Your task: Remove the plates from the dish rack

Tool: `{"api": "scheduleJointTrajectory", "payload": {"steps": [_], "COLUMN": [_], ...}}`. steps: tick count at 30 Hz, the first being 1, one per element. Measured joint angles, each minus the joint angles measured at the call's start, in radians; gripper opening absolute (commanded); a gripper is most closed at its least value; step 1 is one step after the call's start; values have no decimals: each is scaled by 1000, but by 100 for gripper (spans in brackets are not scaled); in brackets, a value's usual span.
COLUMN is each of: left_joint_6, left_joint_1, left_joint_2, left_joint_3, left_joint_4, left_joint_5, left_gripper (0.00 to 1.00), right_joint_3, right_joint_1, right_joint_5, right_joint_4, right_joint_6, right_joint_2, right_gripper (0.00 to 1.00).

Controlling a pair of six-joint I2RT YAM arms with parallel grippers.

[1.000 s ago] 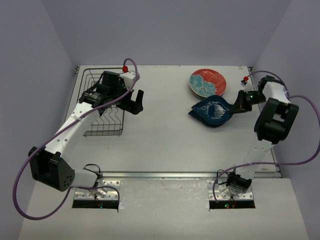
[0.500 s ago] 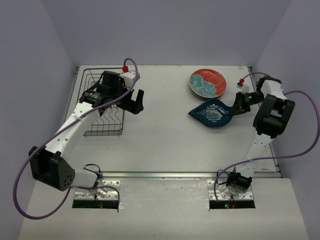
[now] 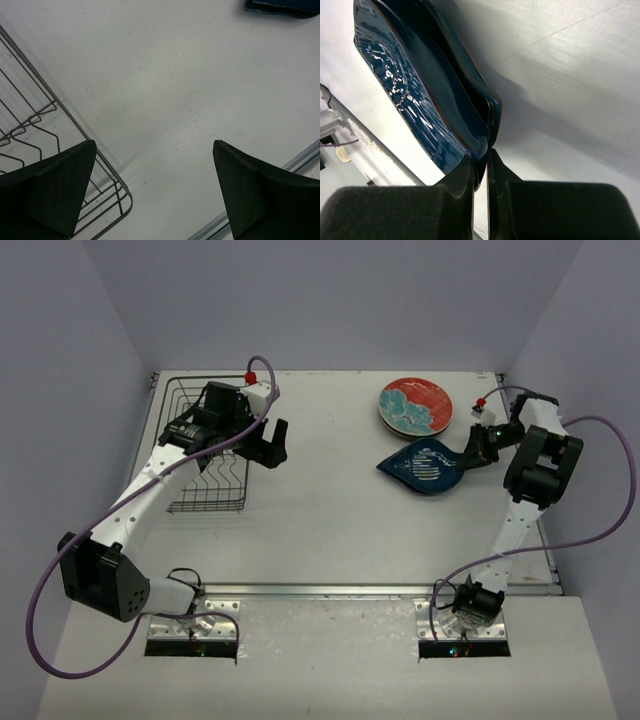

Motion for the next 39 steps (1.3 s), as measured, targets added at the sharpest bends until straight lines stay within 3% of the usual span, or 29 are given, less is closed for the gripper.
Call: {"api": "scheduleJointTrajectory", "payload": {"steps": [3,4,6,7,13,21,27,31,34,39], "left_joint_6": [0,0,0,0,0,-8,-29,-44,-53,-48], "left_joint_1": [0,0,-1,-1,-1,4,68,123,135,136], "left_joint_2": [0,0,0,0,0,-10,-35,-75,-168,-334], "left_joint_3": [0,0,0,0,0,0,-1,-41,-165,-302], "left_joint_4": [0,0,0,0,-1,0,2,34,73,78], "left_joint_5": [0,0,0,0,-8,-94,-148,-173,-201,-252], "left_gripper": [100,100,100,100,100,100,100,100,100,100], "right_joint_3": [1,3,10,15,63,66,-58,-292,-589,-909], "right_joint_1": [1,2,3,4,25,95,138,138,137,138], "right_joint_5": [-4,-8,-18,-23,-19,177,277,269,247,202], "right_joint_4": [-10,-17,-32,-41,-66,-2,174,337,506,651], "right_joint_6": [-2,-2,-4,-5,17,102,164,234,295,333], "right_joint_2": [5,5,5,5,-9,-190,-516,-806,-1085,-1417], "right_gripper": [20,32,45,58,94,99,99,99,99,99]}}
